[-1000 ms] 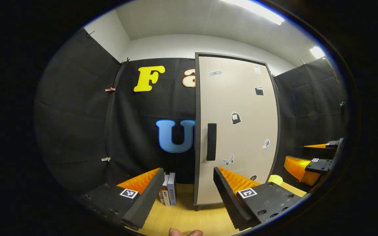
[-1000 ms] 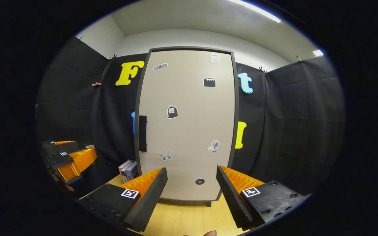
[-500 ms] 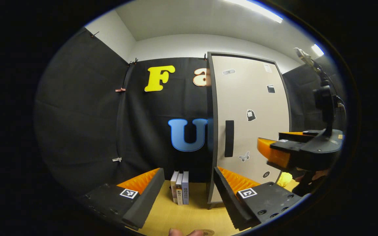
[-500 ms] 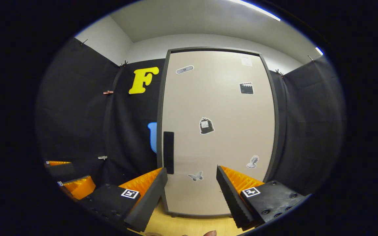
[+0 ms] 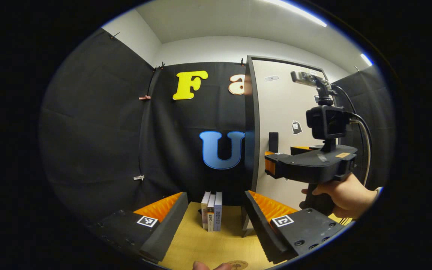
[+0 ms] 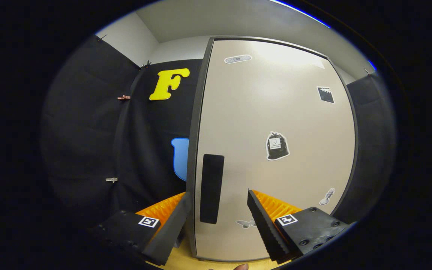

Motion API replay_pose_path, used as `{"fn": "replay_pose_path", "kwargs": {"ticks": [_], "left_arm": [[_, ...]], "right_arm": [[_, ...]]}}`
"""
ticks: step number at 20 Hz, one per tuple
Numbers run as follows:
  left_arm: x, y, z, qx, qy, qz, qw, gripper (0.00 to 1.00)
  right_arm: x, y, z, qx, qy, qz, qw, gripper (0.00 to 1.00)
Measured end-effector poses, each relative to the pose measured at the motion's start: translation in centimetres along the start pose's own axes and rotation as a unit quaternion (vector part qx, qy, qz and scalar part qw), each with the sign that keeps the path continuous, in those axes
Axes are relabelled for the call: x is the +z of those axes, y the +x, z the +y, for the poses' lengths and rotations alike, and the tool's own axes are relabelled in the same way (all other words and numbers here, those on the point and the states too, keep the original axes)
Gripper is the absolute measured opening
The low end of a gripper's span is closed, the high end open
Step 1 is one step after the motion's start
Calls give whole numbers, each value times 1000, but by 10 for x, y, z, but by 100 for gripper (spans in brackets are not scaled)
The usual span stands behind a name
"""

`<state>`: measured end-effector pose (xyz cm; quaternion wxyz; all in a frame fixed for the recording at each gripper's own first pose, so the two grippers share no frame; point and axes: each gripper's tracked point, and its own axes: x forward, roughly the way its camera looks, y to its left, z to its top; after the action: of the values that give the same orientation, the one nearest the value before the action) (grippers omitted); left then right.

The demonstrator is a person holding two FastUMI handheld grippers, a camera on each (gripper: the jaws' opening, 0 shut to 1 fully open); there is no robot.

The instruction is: Open the cabinet door with the right hand, grasp the bottle in the cabinet with the left hand and place it on the coaster, then close the cabinet door with the right hand.

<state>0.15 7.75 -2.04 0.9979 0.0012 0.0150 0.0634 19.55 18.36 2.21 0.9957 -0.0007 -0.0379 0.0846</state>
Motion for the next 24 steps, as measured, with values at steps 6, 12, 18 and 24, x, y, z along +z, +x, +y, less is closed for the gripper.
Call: {"fn": "replay_pose_path", "kwargs": {"ticks": [6,12,18,24], "left_arm": [[-2,2,5,7,-2,2,1000,95],[2,-6,4,10,0,0,1000,95],[10,-20,-3,9,3,-7,1000,94],[15,-35,-20,-1,3,-12,1000,95]], "right_arm": [[-22,30,11,-15,30,35,999,75],[-23,30,5,-15,63,45,997,28],[-15,0,10,46,69,44,996,22],[1,-56,12,99,80,45,991,22]]}}
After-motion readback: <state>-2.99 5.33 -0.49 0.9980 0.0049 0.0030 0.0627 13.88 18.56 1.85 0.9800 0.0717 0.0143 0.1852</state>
